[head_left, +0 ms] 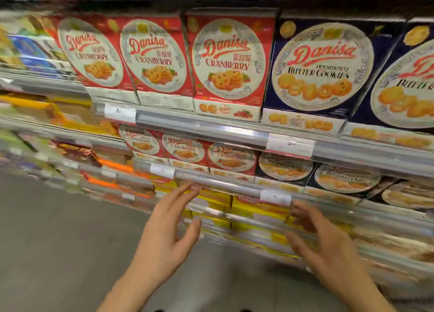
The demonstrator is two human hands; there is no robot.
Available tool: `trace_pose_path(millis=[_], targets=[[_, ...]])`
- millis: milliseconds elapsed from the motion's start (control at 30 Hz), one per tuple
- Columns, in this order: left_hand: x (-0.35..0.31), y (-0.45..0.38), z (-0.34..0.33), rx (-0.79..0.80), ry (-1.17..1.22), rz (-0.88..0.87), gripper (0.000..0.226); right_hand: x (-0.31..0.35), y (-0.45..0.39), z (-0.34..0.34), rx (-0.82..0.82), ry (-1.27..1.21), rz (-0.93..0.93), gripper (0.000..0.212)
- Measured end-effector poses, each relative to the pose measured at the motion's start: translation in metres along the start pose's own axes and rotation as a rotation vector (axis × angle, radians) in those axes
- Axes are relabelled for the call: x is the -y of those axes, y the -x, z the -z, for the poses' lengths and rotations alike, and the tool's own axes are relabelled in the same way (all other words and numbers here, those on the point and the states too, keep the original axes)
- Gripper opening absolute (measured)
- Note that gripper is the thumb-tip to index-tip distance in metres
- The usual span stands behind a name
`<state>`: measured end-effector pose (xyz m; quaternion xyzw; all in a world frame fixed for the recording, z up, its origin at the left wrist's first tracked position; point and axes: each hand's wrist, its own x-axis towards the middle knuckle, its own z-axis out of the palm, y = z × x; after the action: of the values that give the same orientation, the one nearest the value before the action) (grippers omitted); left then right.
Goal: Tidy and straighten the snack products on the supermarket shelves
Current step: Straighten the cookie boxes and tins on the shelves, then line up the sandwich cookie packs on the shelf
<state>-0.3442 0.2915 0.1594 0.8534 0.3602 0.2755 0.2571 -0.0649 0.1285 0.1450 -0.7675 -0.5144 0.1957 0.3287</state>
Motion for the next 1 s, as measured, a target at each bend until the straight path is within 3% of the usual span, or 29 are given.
trace_pose_path(millis=[233, 300, 400, 500, 633, 1000], targets=[[0.059, 0.02, 0.054, -0.006, -0.025, 0.08, 0.055, 0.053, -0.008, -0.053, 0.065, 0.047, -0.012, 0.07], [0.079, 0.028, 0.077, 0.007, -0.034, 0.074, 0.055, 0.079, -0.013, -0.078, 0.084, 0.055, -0.002, 0.062], [0.113, 0.042, 0.115, 0.007, -0.019, 0.089, 0.054, 0.121, -0.022, -0.118, 0.113, 0.077, 0.037, 0.074], [0.152, 0.059, 0.15, -0.036, -0.019, 0.136, 0.056, 0.167, -0.03, -0.155, 0.154, 0.077, 0.076, 0.068], [0.199, 0.076, 0.191, -0.066, -0.026, 0.179, 0.057, 0.213, -0.043, -0.198, 0.162, 0.029, 0.106, 0.078], [0.275, 0.026, 0.27, -0.14, -0.077, 0.179, 0.056, 0.311, -0.108, -0.25, 0.187, -0.316, 0.034, 0.04]])
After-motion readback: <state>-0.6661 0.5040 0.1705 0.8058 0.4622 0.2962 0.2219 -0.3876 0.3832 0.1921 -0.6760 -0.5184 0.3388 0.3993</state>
